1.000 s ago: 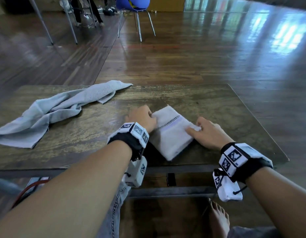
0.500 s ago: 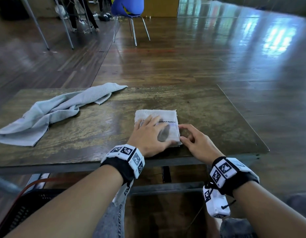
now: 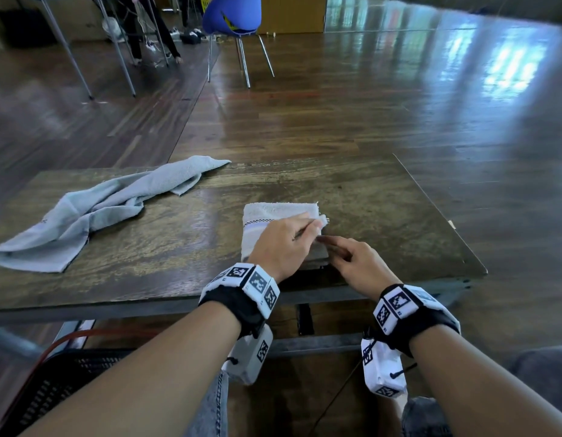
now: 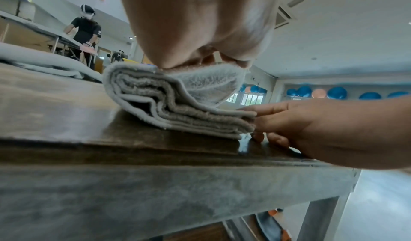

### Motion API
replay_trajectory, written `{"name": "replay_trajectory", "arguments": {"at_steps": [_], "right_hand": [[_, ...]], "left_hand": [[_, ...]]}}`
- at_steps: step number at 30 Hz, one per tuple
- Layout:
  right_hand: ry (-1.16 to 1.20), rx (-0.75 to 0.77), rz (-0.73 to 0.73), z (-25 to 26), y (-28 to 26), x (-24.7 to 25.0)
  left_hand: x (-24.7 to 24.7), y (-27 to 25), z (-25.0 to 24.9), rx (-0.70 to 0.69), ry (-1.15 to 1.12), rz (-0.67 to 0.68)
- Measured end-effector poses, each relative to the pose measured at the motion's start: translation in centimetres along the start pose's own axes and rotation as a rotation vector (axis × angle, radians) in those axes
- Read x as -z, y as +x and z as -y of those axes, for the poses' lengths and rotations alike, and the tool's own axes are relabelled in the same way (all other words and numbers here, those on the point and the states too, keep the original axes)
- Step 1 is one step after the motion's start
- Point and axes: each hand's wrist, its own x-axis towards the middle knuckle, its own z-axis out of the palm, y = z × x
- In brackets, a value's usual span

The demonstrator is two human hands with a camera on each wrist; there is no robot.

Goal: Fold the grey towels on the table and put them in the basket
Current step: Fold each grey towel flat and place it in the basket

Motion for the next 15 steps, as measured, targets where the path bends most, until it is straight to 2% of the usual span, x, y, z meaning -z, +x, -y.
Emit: {"name": "replay_trajectory", "arguments": {"at_steps": [2, 5, 7, 9, 12, 15], "right_hand": [[-0.018, -0.012, 0.005, 0.0, 0.2, 0.1], [-0.021, -0.023, -0.018, -0.2, 0.3, 0.1], [0.034, -0.027, -0.031, -0.3, 0.1, 0.1], [0.024, 0.014, -0.015, -0.1, -0.4, 0.2], [-0.133, 0.070, 0.042, 0.4, -0.7, 0.6], [-0.147, 0.026, 0.060, 0.8, -0.7, 0.5]], "left_hand": [[-0.5, 0.1, 0.4, 0.007, 0.096, 0.098], [-1.3, -0.4, 1.7, 0.020, 0.400, 0.308], [-1.4, -0.7, 2.4, -0.004, 0.476, 0.348], [-1.3, -0.8, 2.7, -0.005, 0.463, 0.344], [-1.3, -0.6, 2.4, 0.019, 0.426, 0.345], [-0.6, 0.2, 1.5, 0.120, 0.162, 0.309]]}}
